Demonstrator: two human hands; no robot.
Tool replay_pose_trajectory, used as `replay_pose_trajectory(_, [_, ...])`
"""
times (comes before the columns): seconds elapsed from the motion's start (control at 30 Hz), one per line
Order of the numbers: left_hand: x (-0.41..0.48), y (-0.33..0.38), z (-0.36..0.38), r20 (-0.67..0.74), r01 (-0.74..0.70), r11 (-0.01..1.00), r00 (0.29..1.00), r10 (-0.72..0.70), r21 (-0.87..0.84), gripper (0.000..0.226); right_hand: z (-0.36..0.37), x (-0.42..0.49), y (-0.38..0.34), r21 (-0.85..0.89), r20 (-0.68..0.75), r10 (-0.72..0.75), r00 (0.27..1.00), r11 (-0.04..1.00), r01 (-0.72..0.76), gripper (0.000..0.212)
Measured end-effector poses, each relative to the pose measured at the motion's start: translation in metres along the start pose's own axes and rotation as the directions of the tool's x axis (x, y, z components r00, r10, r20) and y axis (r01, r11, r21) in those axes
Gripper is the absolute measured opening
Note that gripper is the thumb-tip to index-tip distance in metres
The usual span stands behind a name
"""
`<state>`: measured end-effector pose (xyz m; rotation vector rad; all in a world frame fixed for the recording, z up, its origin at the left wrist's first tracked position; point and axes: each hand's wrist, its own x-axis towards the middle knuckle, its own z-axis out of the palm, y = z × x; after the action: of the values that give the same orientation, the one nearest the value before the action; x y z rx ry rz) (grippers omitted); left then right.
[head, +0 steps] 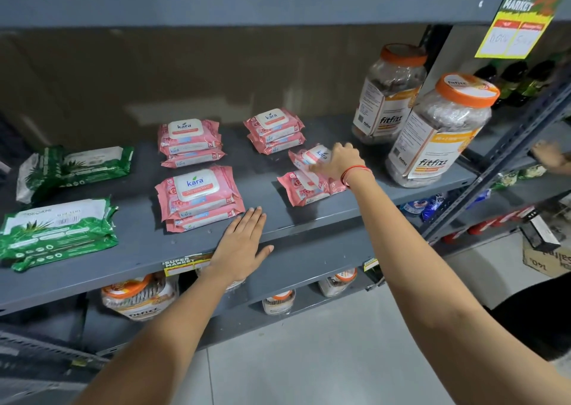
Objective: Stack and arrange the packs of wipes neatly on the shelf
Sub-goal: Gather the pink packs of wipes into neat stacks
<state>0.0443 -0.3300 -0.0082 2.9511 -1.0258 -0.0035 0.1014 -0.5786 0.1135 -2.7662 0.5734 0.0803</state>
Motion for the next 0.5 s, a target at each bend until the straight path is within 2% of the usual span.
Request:
replay_pose_trajectory(0.1, [0.0,0.0,0.001,-0.006,0.004,1.0,1.0,-0.004,0.0,0.07,-0.008,0.005,-0.005,-0.064,0.007,-0.051,0.999,0.997,0.051,0.079])
replay_pose_trajectory(0.23, [0.0,0.0,0.001,-0.003,0.005,1.0,1.0,-0.005,0.001,0.071,-0.017,0.008,-0.011,-0.141,0.144,-0.072,0.987,0.986,0.092,0.062])
replay_pose_trajectory(0.37, [0.001,0.0,0.002,-0.008,0.004,1.0,1.0,-0.004,0.0,0.07,-0.033,0.007,-0.02,-0.243,0.307,-0.143,0.941,0.944,0.223,0.069])
replay_pose_trajectory(0.5, [0.0,0.0,0.004,-0.033,0.017,1.0,0.999,-0.017,0.003,0.064,-0.035,0.008,-0.024,-0.308,0.368,-0.18,0.912,0.902,0.303,0.075])
